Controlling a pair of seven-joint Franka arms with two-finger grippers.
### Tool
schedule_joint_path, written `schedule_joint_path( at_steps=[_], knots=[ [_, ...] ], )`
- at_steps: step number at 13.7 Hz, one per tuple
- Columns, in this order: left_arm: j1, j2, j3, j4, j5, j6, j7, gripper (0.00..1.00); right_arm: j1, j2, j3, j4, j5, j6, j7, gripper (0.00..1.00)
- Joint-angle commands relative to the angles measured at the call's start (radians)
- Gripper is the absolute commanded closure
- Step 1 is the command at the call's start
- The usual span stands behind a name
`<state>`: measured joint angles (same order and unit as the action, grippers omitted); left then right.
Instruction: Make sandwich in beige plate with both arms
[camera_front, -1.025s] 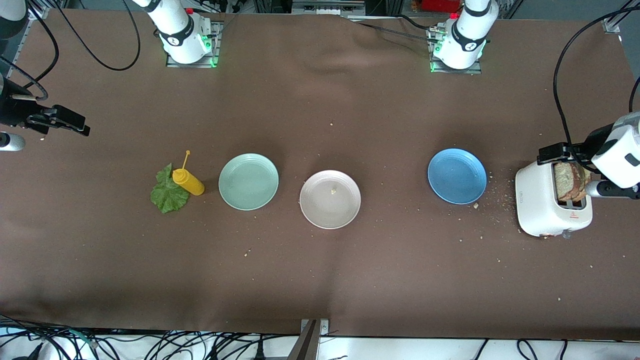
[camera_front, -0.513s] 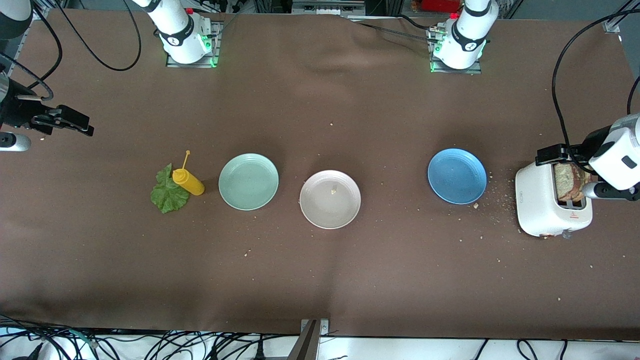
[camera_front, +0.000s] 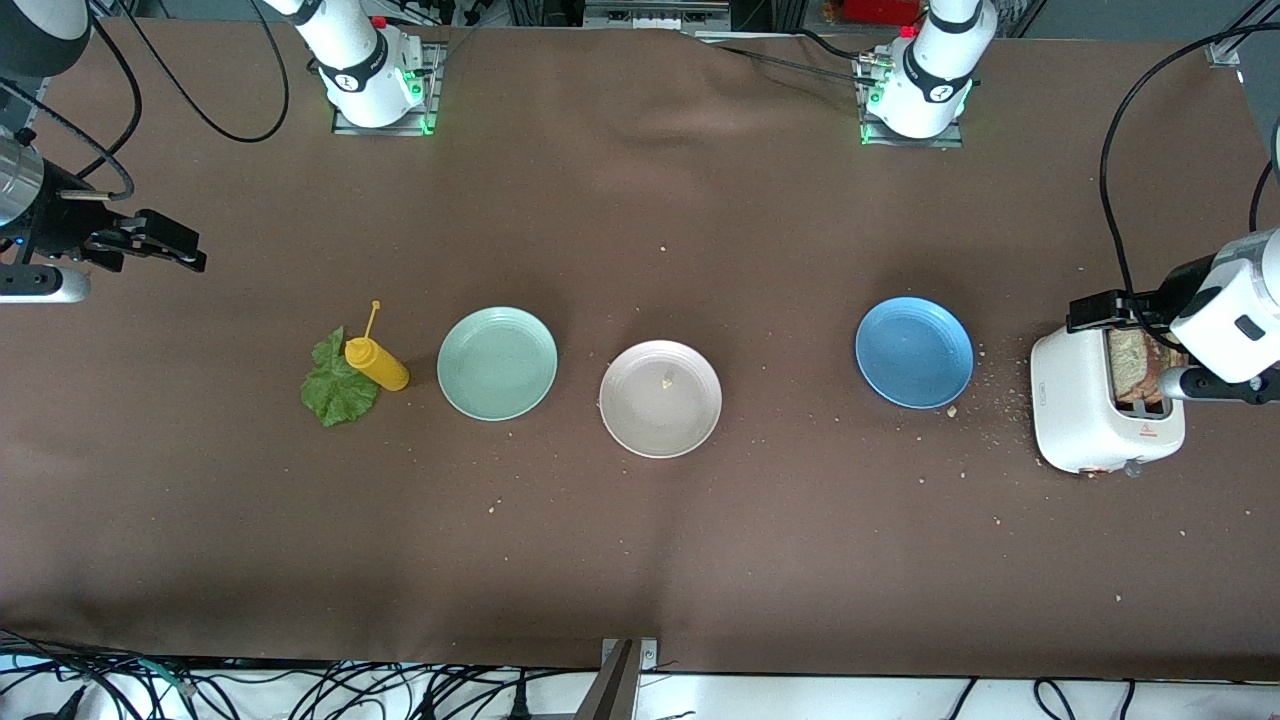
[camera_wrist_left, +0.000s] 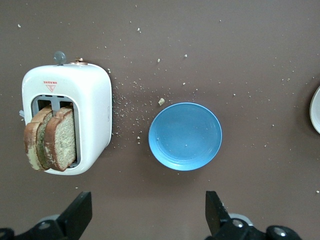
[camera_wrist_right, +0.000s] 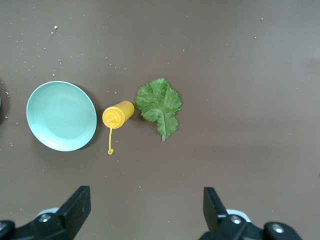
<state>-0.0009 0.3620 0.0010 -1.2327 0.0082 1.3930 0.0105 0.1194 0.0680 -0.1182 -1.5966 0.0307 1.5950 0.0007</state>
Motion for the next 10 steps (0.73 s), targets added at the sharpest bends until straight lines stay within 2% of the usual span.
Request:
schedule_joint_path(
  at_steps=[1, 10],
  knots=[
    [-0.002, -0.008, 0.002, -0.005, -0.017, 0.001, -0.009, 0.00, 0.002, 0.003, -0.003, 0.012, 0.011, -0.006, 0.009, 0.00],
    [-0.002, -0.006, 0.002, -0.005, -0.017, 0.001, -0.009, 0.00, -0.004, 0.003, -0.008, 0.012, 0.012, -0.009, -0.004, 0.00]
  ],
)
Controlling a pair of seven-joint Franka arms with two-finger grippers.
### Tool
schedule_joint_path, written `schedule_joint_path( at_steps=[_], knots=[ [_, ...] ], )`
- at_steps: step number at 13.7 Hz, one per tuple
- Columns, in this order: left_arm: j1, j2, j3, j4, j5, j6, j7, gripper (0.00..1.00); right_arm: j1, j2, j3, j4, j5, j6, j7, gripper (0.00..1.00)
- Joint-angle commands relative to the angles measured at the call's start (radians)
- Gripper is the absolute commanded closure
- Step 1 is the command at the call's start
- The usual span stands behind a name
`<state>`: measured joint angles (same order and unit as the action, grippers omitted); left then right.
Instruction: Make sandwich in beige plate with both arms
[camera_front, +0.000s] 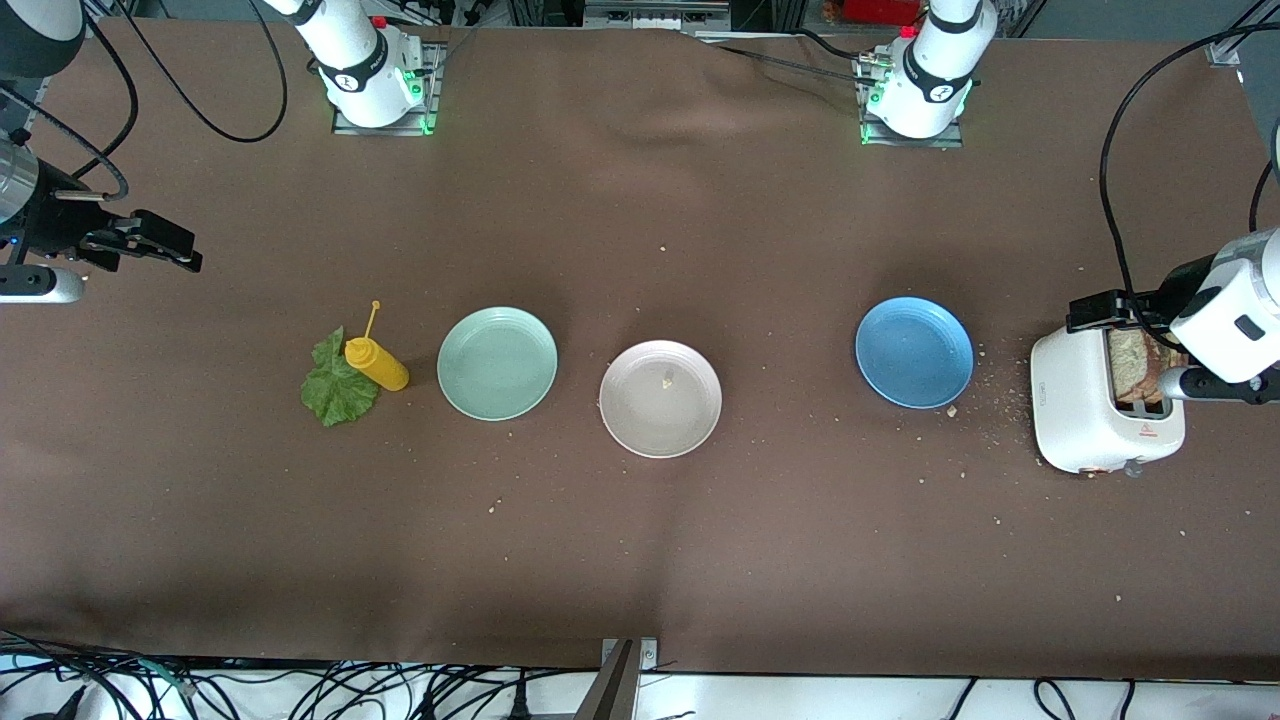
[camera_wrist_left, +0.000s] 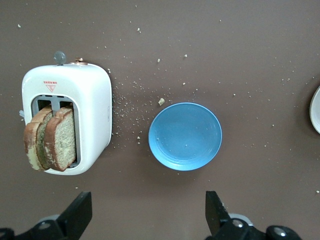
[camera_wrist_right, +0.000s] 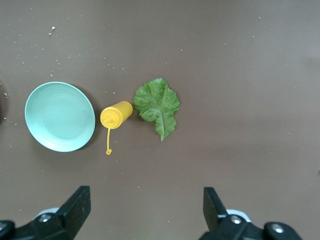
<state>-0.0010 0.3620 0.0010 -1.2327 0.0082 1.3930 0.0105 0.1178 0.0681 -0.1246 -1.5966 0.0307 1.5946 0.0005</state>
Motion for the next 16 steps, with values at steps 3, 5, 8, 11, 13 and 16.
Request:
schedule_joint_path(
  at_steps=[3, 5, 8, 11, 13, 16],
  knots=[
    [-0.002, -0.008, 0.002, -0.005, -0.022, 0.001, -0.009, 0.00, -0.001, 0.003, -0.001, 0.012, 0.012, -0.007, -0.004, 0.00],
    [-0.002, -0.008, 0.002, -0.005, -0.021, 0.001, -0.007, 0.00, -0.003, 0.003, -0.001, 0.012, 0.012, -0.010, -0.004, 0.00],
    [0.013, 0.015, 0.002, -0.013, -0.013, 0.003, 0.003, 0.00, -0.001, 0.003, -0.001, 0.012, 0.012, -0.005, -0.002, 0.00],
    [0.050, 0.037, 0.007, -0.042, -0.008, 0.058, 0.006, 0.00, 0.002, 0.004, -0.001, 0.012, 0.011, -0.001, -0.004, 0.00],
    [0.059, 0.049, 0.007, -0.067, 0.018, 0.104, 0.006, 0.00, 0.000, 0.004, -0.001, 0.012, 0.012, 0.002, -0.002, 0.00],
    [0.091, 0.109, 0.008, -0.067, 0.053, 0.141, 0.032, 0.00, 0.005, 0.004, 0.002, 0.012, 0.011, 0.001, 0.007, 0.00]
  ],
)
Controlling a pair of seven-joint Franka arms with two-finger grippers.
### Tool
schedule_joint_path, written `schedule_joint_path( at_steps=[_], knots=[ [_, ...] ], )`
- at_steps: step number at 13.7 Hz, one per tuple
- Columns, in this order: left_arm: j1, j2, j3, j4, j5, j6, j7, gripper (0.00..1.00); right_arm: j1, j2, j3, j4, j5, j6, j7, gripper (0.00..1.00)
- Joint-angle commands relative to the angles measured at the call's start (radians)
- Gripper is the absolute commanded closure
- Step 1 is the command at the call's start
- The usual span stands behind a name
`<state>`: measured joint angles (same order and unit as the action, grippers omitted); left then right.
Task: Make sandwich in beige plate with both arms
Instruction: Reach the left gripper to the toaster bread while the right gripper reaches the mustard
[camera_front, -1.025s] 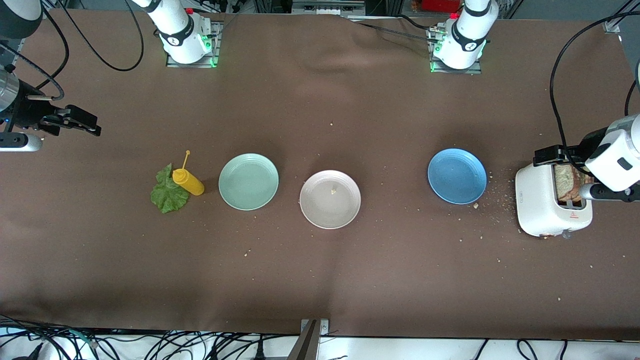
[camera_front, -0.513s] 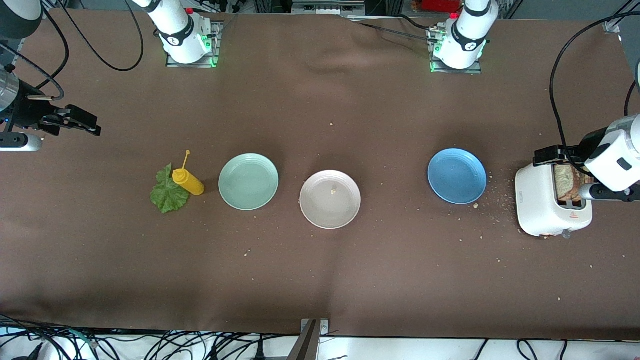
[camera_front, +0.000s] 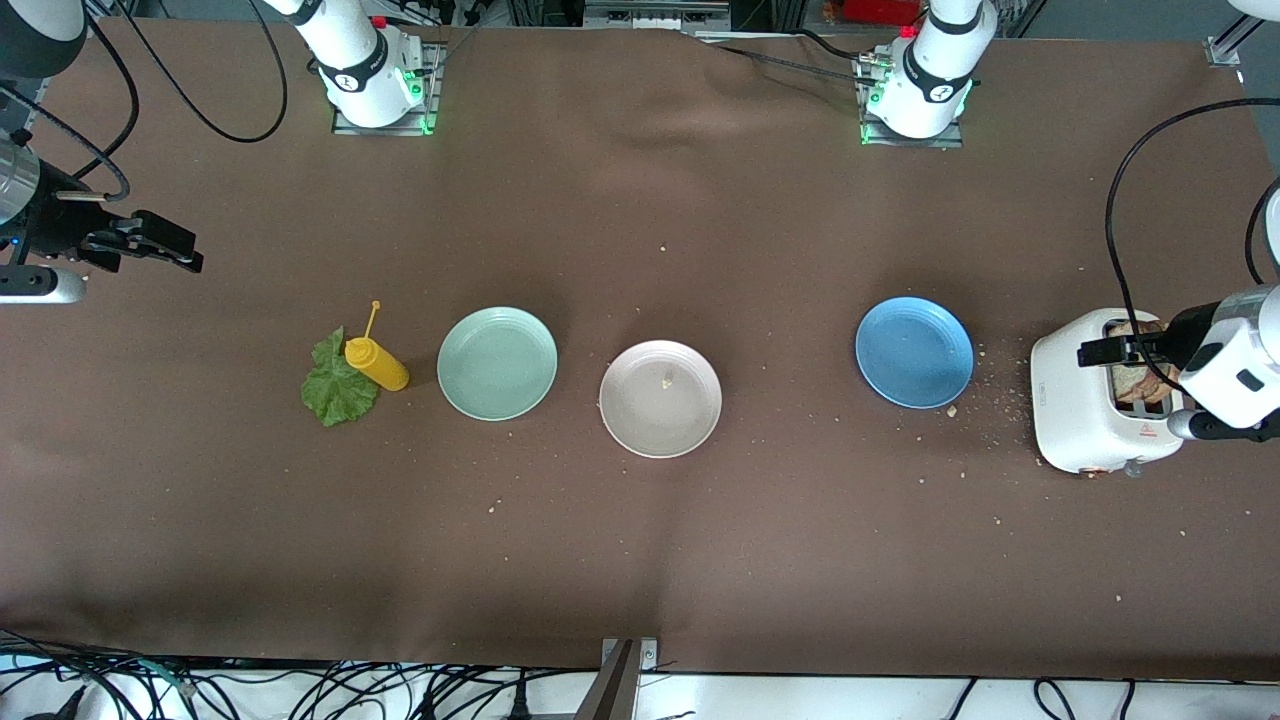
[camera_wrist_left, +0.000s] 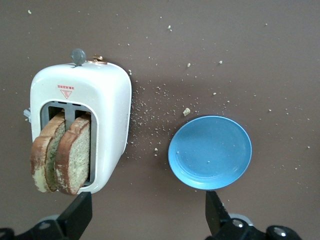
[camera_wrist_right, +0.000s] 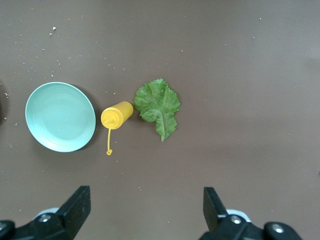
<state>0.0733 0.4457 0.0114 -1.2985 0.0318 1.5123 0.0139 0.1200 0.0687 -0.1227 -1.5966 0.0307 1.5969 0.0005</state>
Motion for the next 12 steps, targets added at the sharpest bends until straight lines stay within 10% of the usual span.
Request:
schedule_joint_path(
  at_steps=[1, 12],
  knots=[
    [0.038, 0.039, -0.002, -0.001, 0.030, 0.040, 0.064, 0.00, 0.001, 0.003, 0.000, 0.012, 0.012, 0.000, 0.004, 0.00],
    [0.148, 0.133, -0.002, -0.024, 0.028, 0.065, 0.245, 0.00, 0.038, 0.030, 0.003, 0.009, 0.037, -0.014, -0.040, 0.00]
  ],
)
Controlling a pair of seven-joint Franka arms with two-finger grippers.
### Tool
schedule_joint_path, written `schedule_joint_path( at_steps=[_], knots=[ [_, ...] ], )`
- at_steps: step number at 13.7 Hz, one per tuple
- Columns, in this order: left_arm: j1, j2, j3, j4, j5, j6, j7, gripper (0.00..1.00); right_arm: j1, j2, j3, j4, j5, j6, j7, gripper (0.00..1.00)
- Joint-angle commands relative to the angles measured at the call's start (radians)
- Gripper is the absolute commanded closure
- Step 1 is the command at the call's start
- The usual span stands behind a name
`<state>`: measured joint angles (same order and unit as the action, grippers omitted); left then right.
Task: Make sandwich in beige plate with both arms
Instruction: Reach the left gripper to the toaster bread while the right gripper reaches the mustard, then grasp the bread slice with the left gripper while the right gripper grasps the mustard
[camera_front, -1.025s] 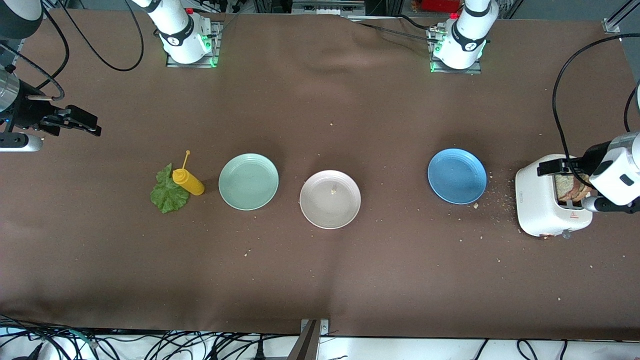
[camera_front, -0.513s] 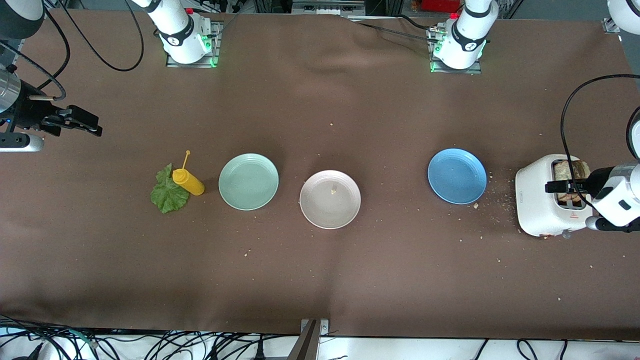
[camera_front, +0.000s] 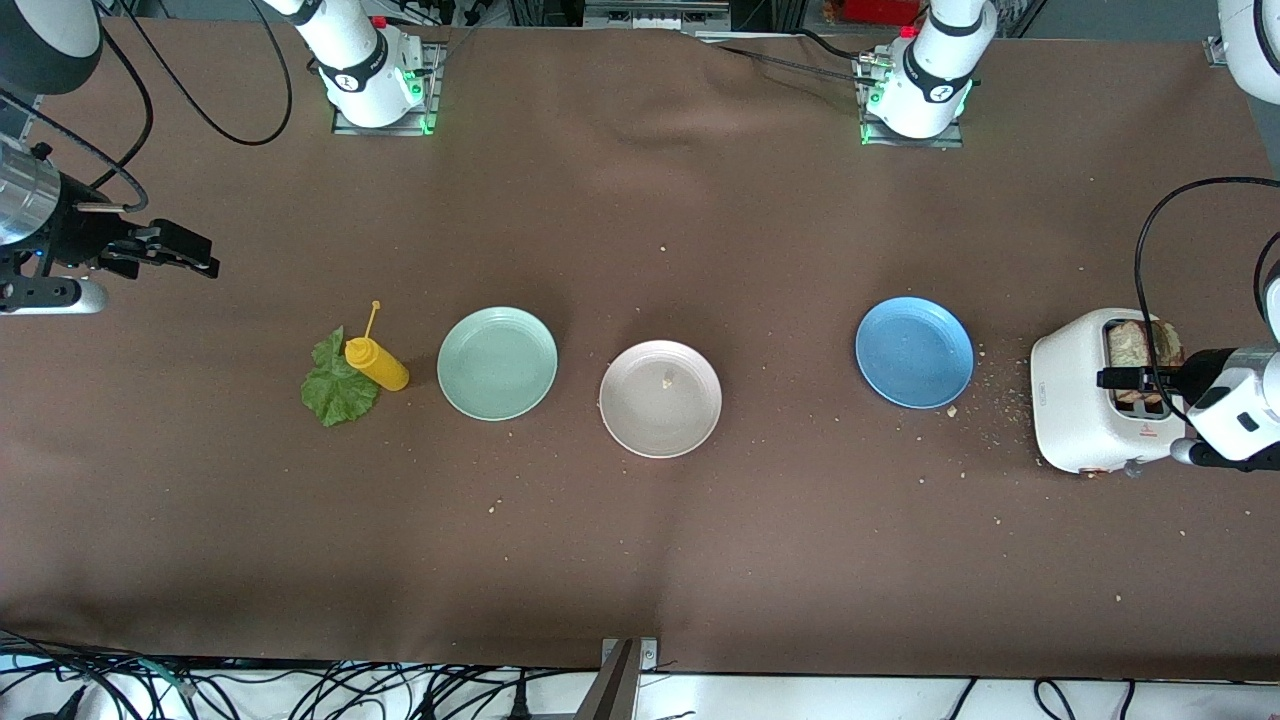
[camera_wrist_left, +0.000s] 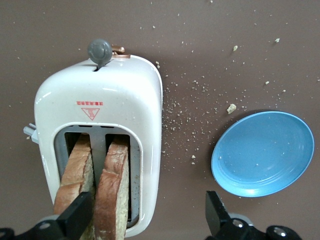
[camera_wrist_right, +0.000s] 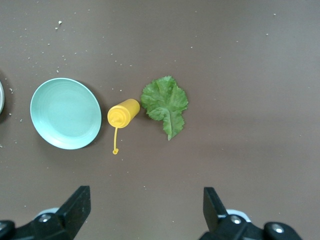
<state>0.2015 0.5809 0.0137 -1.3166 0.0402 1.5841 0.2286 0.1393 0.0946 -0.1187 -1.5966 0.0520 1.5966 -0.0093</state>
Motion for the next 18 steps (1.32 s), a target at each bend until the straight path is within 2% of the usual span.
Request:
schedule_joint_path(
  at_steps=[1, 3, 6, 7, 8, 11, 12, 14, 18],
  knots=[
    [0.022, 0.000, -0.004, -0.006, 0.020, -0.007, 0.031, 0.00, 0.019, 0.007, -0.001, 0.006, 0.015, -0.014, -0.078, 0.00],
    [0.024, 0.004, -0.004, -0.009, 0.020, -0.009, 0.031, 0.00, 0.005, 0.026, -0.007, 0.007, 0.022, 0.012, -0.223, 0.00],
    [0.030, 0.011, -0.004, -0.041, 0.020, -0.009, 0.031, 0.01, -0.055, 0.066, -0.027, -0.003, 0.130, 0.072, -0.536, 0.00],
    [0.029, 0.011, -0.004, -0.052, 0.020, -0.009, 0.031, 0.07, -0.081, 0.094, -0.029, -0.003, 0.175, 0.088, -0.664, 0.00],
    [0.030, 0.011, -0.004, -0.053, 0.020, -0.012, 0.031, 0.18, -0.105, 0.123, -0.029, -0.005, 0.237, 0.101, -0.792, 0.00],
    [0.030, 0.020, -0.004, -0.053, 0.021, -0.039, 0.031, 0.61, -0.147, 0.186, -0.029, -0.009, 0.331, 0.108, -1.068, 0.00],
    [0.030, 0.025, -0.004, -0.052, 0.021, -0.047, 0.031, 0.70, -0.150, 0.207, -0.029, -0.016, 0.350, 0.121, -1.134, 0.00],
    [0.030, 0.025, -0.003, -0.052, 0.023, -0.049, 0.029, 0.79, -0.152, 0.224, -0.029, -0.058, 0.386, 0.190, -1.291, 0.00],
    [0.023, 0.024, -0.003, -0.036, 0.069, -0.050, 0.026, 0.79, -0.178, 0.250, -0.030, -0.210, 0.552, 0.292, -1.673, 0.00]
  ],
)
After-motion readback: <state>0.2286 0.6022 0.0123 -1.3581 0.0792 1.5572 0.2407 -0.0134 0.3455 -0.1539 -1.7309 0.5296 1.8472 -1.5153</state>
